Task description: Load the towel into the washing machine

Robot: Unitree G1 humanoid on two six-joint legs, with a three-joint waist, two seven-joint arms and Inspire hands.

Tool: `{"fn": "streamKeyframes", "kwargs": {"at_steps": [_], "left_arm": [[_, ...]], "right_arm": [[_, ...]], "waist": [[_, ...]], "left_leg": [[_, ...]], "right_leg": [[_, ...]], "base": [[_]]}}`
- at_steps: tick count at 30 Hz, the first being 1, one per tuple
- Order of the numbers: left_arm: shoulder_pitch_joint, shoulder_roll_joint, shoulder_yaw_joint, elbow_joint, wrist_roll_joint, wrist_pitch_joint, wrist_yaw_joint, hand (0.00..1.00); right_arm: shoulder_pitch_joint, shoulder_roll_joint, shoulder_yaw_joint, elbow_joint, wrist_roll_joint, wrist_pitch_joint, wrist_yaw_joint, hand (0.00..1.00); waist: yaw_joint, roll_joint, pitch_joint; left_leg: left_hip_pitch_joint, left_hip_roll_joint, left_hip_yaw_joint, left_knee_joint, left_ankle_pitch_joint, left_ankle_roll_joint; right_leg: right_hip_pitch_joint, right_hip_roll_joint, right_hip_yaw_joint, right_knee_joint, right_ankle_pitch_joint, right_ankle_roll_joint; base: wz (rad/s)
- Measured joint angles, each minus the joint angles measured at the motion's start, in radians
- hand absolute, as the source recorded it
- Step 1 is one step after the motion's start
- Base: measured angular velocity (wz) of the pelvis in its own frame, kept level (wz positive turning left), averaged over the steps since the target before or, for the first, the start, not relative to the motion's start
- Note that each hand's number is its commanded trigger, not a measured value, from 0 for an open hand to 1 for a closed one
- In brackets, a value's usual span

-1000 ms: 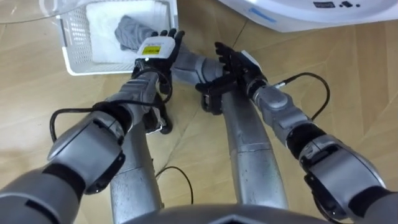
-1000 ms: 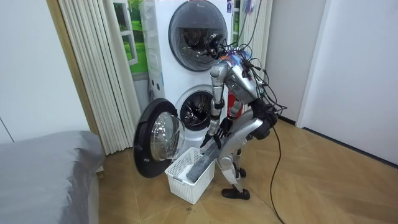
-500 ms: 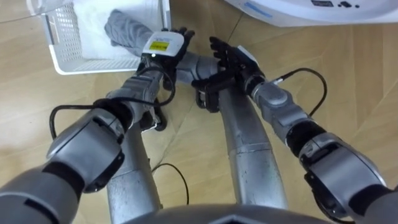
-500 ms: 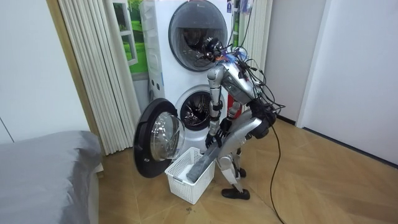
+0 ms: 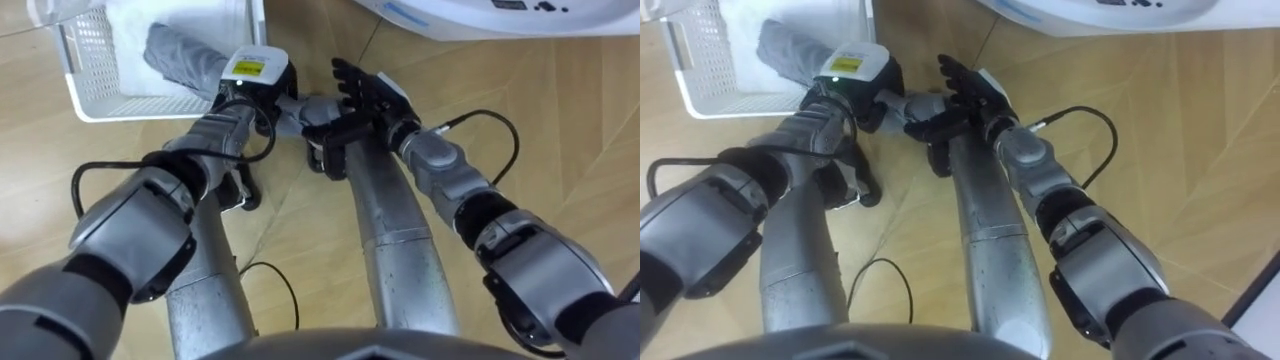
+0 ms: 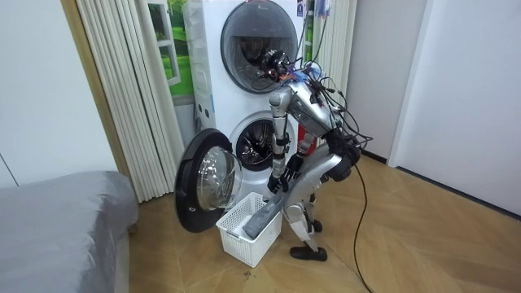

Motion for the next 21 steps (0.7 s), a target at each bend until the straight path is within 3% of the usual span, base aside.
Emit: {"fn": "streamKeyframes", "kwargs": {"at_steps": [5, 14, 21], "left_arm": [[0.016, -0.005, -0.007, 0.000, 0.004, -0.006, 0.000, 1.00], [0.078, 0.002, -0.006, 0.007, 0.013, -0.022, 0.002, 1.00], [0.099, 0.007, 0.026, 0.007, 0.006, -0.030, 0.036, 1.00]], "right_arm": [[-0.001, 0.000, 0.001, 0.037, 0.027, 0.000, -0.001, 0.00], [0.044, -0.009, 0.004, 0.088, -0.015, 0.011, 0.016, 0.00], [0.097, -0.038, 0.019, 0.091, -0.030, 0.054, 0.023, 0.00]], "waist": [[0.017, 0.000, 0.0001], [0.032, 0.003, -0.0006], [0.094, 0.008, -0.0019]], "left_leg": [[0.028, -0.002, 0.001, -0.001, 0.000, 0.000], [0.170, -0.012, 0.002, -0.070, 0.009, -0.003], [0.325, -0.020, 0.009, -0.145, 0.014, -0.003]], "right_leg": [[0.028, 0.000, 0.001, 0.000, -0.001, 0.001], [0.173, -0.002, -0.002, -0.068, 0.006, 0.007], [0.326, -0.005, -0.008, -0.135, 0.006, 0.013]], "base": [[0.01], [0.01], [0.01]]}}
